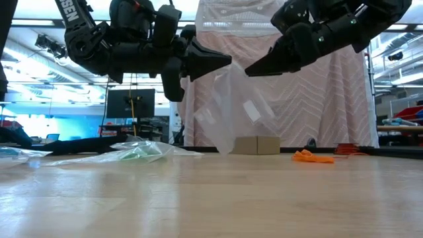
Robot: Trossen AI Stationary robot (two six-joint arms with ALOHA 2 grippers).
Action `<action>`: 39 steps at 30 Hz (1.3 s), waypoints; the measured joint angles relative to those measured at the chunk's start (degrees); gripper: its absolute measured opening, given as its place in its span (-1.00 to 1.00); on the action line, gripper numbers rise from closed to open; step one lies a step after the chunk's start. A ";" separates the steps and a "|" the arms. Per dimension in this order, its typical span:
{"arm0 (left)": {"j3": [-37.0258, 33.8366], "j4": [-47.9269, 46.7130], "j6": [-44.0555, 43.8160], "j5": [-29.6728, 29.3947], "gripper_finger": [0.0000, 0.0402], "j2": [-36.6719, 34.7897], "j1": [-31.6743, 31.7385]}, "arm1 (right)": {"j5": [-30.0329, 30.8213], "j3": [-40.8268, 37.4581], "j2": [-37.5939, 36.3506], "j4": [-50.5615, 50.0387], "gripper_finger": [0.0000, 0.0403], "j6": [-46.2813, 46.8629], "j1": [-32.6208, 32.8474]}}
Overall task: Sort rubber bands
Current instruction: Open the transparent zip bag
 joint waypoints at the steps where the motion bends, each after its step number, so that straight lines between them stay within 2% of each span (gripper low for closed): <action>1: 0.00 0.02 -0.04 0.02 -0.97 0.00 -0.02 | 0.02 0.00 0.00 -0.25 -0.44 0.00 -0.16; 5: 0.00 0.14 -0.16 0.45 -0.97 0.00 -0.07 | 0.27 0.00 0.00 -1.92 -0.44 -0.02 -0.81; 11: 0.00 0.17 -1.11 4.28 -0.97 0.00 -0.13 | 0.44 0.00 0.00 -2.14 -0.44 -0.65 -1.35; 14: 0.01 0.13 -2.83 3.15 -0.97 0.00 -0.13 | 0.35 0.00 0.00 -2.03 -0.44 -0.85 -1.35; 20: 0.00 2.41 -11.91 2.79 -0.99 0.00 0.04 | 2.99 0.00 -0.92 1.52 -0.44 -4.55 -1.18; 24: -0.01 7.92 -18.91 7.43 -0.99 0.00 0.20 | 0.23 0.00 -5.75 4.27 -0.44 -6.56 -0.38; 27: -0.04 11.99 -23.63 11.84 -0.99 0.00 0.72 | -1.70 0.00 -10.83 2.24 -0.44 -4.71 1.43; 32: -0.11 15.74 -27.74 15.56 -0.99 0.02 1.55 | 2.01 0.02 -18.73 -3.72 -0.44 -1.12 6.21; 36: -0.11 16.07 -26.55 13.71 -1.00 0.07 1.33 | 4.35 0.02 -17.53 -2.93 -0.44 3.14 11.10; 39: -0.11 16.17 -26.49 13.13 -1.00 0.18 1.26 | 8.44 2.07 -14.53 -2.60 -0.44 3.32 14.95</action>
